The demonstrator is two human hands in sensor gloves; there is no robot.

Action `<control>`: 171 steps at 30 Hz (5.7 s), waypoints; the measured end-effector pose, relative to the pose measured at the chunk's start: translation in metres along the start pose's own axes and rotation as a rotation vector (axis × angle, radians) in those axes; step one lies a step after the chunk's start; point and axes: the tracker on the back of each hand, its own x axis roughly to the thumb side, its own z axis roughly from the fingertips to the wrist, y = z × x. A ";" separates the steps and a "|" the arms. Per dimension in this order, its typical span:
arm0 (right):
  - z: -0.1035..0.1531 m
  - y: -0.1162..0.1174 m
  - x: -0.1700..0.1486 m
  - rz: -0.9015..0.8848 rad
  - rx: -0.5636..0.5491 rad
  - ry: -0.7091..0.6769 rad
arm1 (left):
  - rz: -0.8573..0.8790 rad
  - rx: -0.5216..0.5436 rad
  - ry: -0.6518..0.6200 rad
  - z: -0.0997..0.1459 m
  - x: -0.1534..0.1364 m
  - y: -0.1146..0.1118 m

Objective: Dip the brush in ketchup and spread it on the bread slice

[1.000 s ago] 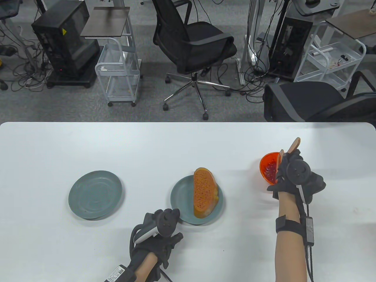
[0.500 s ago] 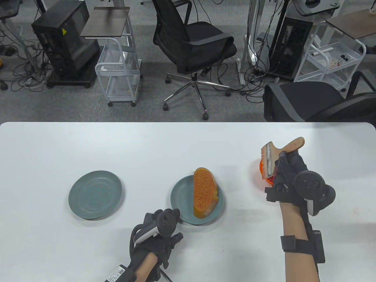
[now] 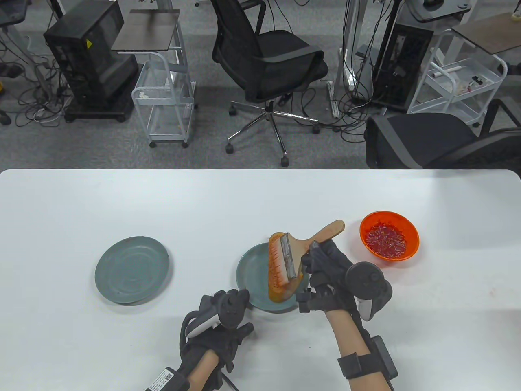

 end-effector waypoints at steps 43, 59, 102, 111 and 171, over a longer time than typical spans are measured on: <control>-0.009 -0.024 -0.012 0.081 -0.106 -0.057 | 0.001 -0.004 0.004 0.000 0.000 0.000; -0.006 -0.027 0.001 0.162 -0.121 -0.233 | 0.003 -0.001 0.008 0.000 0.000 0.000; 0.004 0.007 -0.027 -0.053 -0.016 0.040 | 0.005 -0.003 0.001 0.000 0.000 -0.001; -0.005 -0.020 -0.022 -0.019 -0.169 -0.031 | 0.001 -0.004 0.004 0.000 0.000 -0.001; -0.007 -0.015 -0.021 0.105 -0.069 -0.076 | 0.001 -0.009 0.006 -0.002 0.000 -0.001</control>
